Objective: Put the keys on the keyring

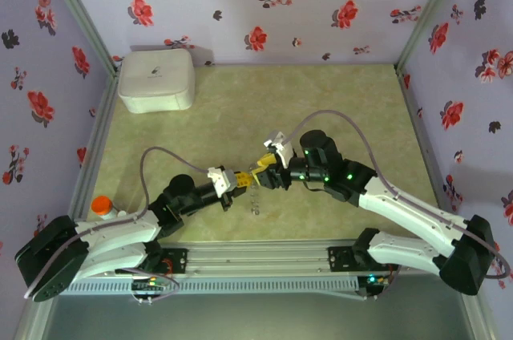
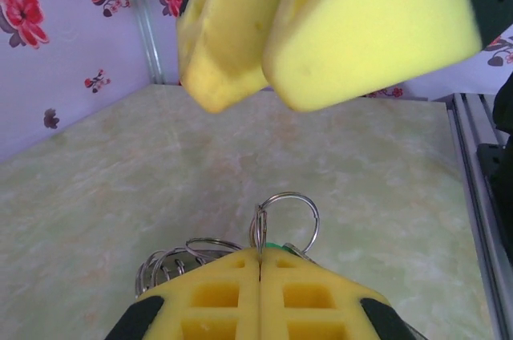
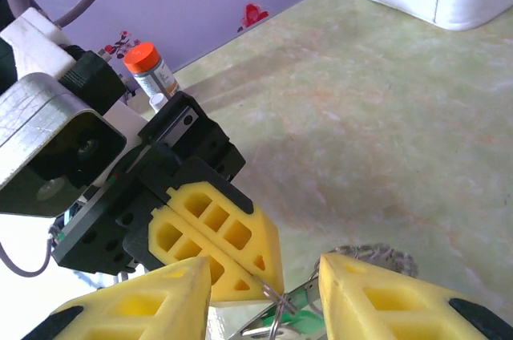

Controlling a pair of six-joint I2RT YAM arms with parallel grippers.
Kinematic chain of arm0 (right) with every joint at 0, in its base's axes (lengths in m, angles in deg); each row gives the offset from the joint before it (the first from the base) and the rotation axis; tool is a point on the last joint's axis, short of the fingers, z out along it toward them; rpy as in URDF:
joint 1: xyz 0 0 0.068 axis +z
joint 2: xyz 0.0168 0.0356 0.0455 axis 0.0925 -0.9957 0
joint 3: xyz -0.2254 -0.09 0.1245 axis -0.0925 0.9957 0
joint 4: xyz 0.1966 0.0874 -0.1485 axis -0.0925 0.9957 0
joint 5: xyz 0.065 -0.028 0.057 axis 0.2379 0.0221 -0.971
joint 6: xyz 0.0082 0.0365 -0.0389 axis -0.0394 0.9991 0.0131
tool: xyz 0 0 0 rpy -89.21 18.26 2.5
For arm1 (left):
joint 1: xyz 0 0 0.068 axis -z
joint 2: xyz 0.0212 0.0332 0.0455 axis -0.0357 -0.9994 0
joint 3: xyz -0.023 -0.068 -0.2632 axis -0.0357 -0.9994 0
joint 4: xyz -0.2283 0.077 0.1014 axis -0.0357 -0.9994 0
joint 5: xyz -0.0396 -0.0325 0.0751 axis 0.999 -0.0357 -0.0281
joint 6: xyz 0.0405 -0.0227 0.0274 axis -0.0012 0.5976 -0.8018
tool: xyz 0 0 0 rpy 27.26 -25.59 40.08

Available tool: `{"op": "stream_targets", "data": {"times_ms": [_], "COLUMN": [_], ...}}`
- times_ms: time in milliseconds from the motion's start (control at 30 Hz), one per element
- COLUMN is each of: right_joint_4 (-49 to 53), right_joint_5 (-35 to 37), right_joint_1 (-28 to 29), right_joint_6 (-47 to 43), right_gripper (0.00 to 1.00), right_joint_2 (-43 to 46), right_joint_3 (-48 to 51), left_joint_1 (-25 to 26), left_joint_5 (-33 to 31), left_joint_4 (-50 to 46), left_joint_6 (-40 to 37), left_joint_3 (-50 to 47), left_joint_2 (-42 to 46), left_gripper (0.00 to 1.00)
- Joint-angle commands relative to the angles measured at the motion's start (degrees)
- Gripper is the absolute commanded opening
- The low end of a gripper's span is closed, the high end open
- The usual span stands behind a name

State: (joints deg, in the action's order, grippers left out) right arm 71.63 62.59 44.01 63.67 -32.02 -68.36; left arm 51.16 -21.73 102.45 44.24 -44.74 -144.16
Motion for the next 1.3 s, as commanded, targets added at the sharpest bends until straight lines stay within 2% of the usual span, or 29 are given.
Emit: {"op": "stream_targets", "data": {"times_ms": [0,167,333,633,1067,1267], "right_joint_4": [0.03,-2.55,-0.55,-0.23,2.0,2.55], "right_joint_5": [-1.61,-2.45,-3.14,-3.44,-5.44,-5.24], "right_joint_1": [-0.2,-0.26,-0.2,-0.27,-0.2,-0.27], "right_joint_6": [3.08,0.99,0.39,1.9,1.26,1.21], "right_gripper": [0.39,0.32,0.22,0.1,0.16,0.14], "right_joint_2": [-0.97,-1.3,-2.09,-2.55,-2.51,-3.25], "right_joint_3": [-0.28,2.16,2.09,2.32,2.17,1.87], "left_joint_1": [0.48,0.53,0.53,0.57,0.55,0.56], "left_joint_5": [-1.58,-0.79,-0.83,-1.1,-2.55,-2.55], "left_joint_4": [1.82,1.96,1.96,2.44,1.72,1.61], "left_joint_6": [-1.51,-0.55,-0.53,-0.31,-0.37,-0.47], "left_joint_3": [1.24,1.02,0.85,0.94,0.83,1.13], "left_joint_2": [1.58,2.2,2.81,3.03,3.35,3.1], "left_gripper": [0.0,0.0,0.0,0.0,0.0,0.0]}}
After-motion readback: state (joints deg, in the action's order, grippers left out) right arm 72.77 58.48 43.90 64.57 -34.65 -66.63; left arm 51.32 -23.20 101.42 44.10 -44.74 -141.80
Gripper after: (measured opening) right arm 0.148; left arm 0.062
